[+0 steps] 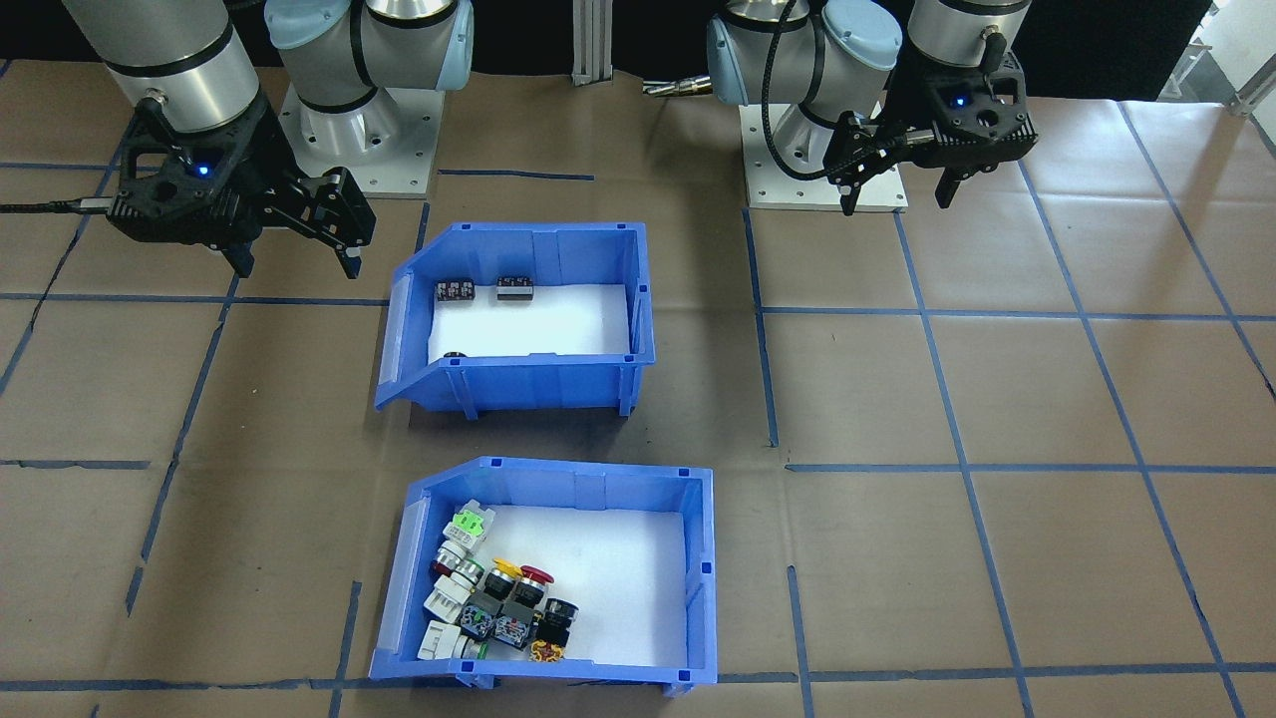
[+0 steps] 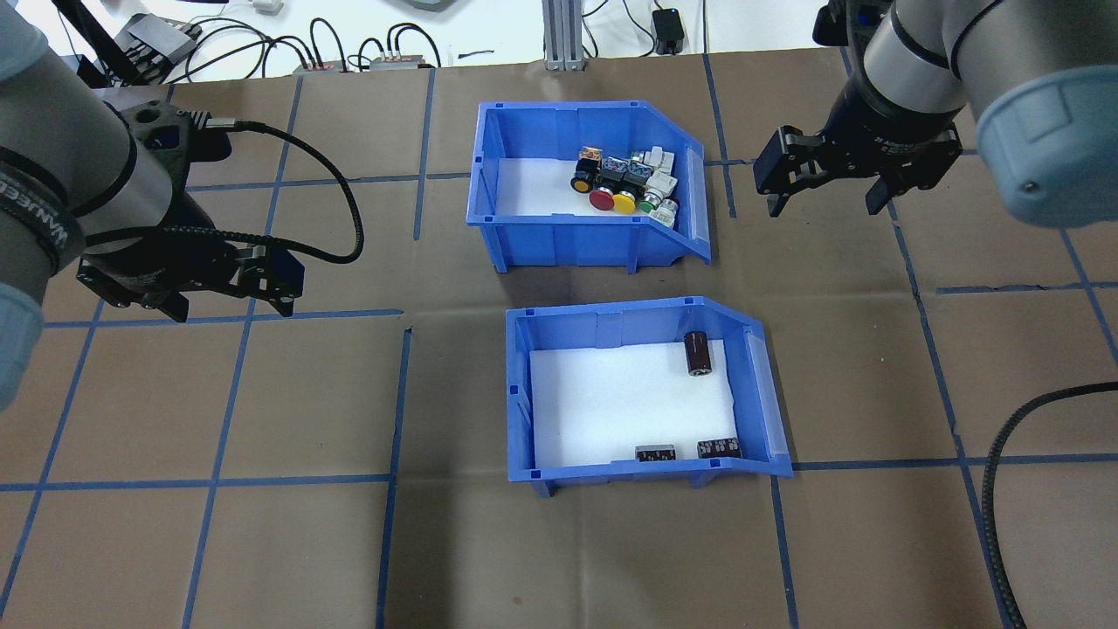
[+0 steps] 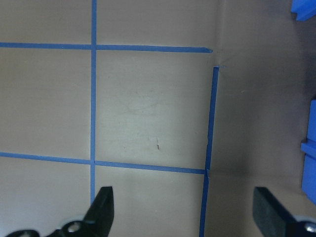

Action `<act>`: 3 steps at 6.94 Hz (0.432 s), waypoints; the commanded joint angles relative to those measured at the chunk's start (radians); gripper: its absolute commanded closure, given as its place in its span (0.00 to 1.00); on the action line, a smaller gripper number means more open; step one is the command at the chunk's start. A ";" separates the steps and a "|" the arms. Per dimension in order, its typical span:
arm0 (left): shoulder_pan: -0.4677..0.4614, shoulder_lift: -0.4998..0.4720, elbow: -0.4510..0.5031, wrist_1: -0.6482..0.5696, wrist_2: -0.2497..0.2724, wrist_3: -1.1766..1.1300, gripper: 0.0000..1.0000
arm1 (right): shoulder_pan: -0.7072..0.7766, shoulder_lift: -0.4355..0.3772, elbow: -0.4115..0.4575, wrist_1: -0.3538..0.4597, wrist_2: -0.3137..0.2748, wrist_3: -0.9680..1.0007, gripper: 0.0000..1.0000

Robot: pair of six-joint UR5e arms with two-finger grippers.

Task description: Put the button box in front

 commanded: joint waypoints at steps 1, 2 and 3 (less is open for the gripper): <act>0.001 0.000 0.000 0.000 0.001 0.005 0.00 | -0.002 0.003 -0.006 0.026 -0.003 0.021 0.00; 0.001 0.000 -0.002 0.000 0.001 0.005 0.00 | -0.002 0.003 -0.008 0.024 -0.022 0.021 0.00; 0.001 0.000 -0.002 0.000 0.001 0.006 0.00 | -0.003 0.001 -0.012 0.023 -0.054 0.019 0.00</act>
